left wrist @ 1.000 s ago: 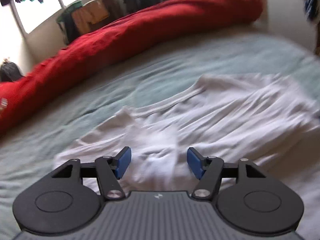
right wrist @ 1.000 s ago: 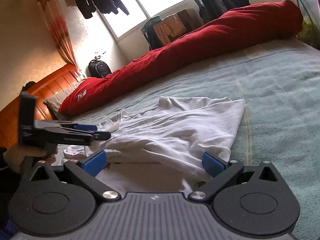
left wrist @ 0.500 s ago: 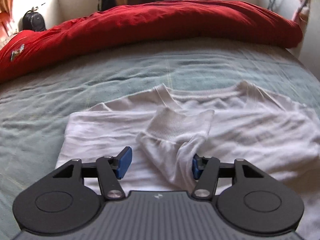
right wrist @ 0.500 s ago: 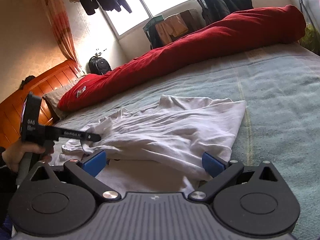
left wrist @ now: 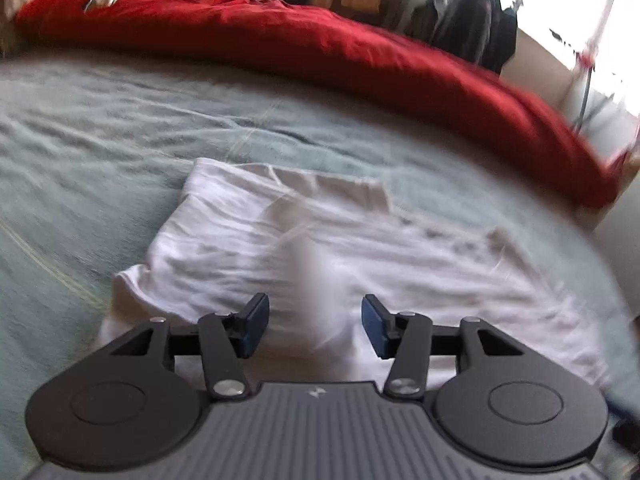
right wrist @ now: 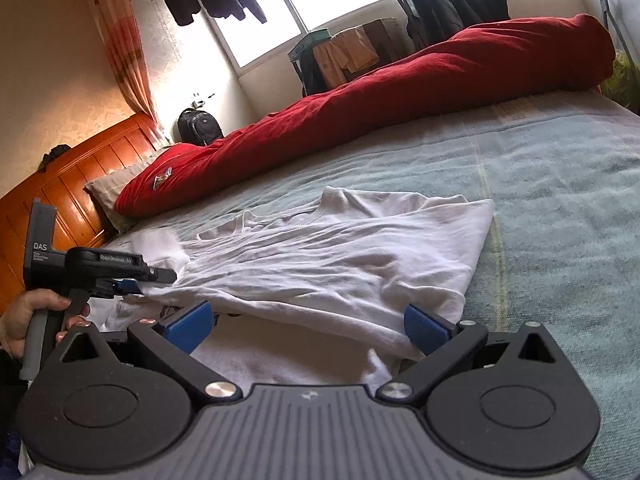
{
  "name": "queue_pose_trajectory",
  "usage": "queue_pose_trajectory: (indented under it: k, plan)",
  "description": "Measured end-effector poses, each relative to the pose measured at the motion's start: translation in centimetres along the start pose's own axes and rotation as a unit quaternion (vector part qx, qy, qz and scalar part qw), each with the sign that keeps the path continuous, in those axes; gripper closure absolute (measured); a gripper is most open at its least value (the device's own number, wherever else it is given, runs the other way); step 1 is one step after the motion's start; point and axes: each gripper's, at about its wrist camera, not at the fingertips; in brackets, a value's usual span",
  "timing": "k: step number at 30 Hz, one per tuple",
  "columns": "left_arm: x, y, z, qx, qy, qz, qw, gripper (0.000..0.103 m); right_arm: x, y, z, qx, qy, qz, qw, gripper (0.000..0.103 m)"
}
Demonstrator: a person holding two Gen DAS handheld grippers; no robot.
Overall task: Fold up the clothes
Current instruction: 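Carry the sleeve over the shirt body with the left gripper and release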
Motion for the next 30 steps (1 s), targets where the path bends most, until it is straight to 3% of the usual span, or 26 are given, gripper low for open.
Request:
queue_pose_trajectory:
  k: [4,7,9,14,22,30]
  plan:
    - [1.3,-0.7,0.7,-0.02,0.02,0.0,0.9996,0.051,0.1,0.1,-0.1,-0.002,0.0,0.002,1.0,0.0]
    - [1.9,-0.8,1.2,-0.025,0.022,0.01,0.9994,0.059,0.2,0.1,-0.1,-0.002,-0.001,0.003,1.0,0.0]
    - [2.0,-0.9,1.1,-0.012,0.021,0.012,0.9996,0.093,0.1,0.1,-0.1,-0.002,-0.001,0.002,1.0,0.0]
    - [1.0,-2.1,0.0,0.038,0.039,-0.009,0.9985,0.094,-0.1,0.0,0.0,-0.005,-0.003,-0.002,1.0,0.0]
    - [-0.1,-5.2,-1.9,0.078,0.096,-0.074,0.9896,0.094,-1.6,-0.3,0.8,-0.015,-0.039,-0.055,0.998,0.0]
    - [0.5,-5.9,-0.1,0.05,0.125,-0.102,0.9856,0.094,-1.8,-0.4,0.3,0.004,-0.037,-0.074,0.997,0.0]
Point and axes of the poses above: each gripper's, at about its wrist camera, not at the fingertips, and x roughly the way its jaws point, z to its left, y to its underside, and after that the axes turned 15 degrees about -z, right-handed
